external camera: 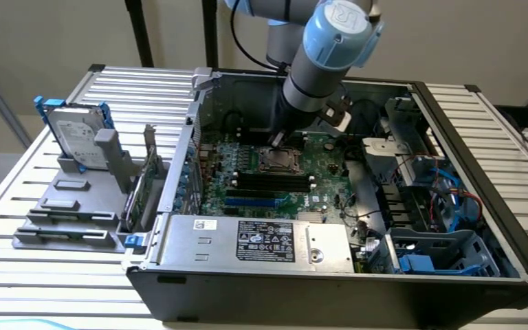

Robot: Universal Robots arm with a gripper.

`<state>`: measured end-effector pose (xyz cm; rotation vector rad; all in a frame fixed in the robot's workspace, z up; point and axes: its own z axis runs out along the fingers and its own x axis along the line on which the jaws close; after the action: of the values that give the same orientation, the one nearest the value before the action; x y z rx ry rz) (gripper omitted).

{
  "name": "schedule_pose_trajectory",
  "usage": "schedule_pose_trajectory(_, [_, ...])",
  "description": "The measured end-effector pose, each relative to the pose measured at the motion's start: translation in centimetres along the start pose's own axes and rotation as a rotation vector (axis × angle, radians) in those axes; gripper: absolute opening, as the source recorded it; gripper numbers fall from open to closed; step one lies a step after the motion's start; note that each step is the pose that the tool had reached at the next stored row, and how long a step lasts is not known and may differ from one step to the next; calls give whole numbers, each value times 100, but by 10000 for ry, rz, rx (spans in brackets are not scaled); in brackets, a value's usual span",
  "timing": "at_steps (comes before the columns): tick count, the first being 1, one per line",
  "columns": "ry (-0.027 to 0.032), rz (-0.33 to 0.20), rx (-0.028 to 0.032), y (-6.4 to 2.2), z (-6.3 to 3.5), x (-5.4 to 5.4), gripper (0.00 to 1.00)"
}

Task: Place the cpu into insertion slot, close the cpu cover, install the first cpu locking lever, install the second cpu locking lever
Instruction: 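Install the first cpu locking lever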

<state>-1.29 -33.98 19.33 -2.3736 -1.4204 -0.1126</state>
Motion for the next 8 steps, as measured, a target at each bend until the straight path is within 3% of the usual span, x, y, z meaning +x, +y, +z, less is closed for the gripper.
schedule_pose_trajectory(8, [-11, 1, -6, 44, 24, 12, 11])
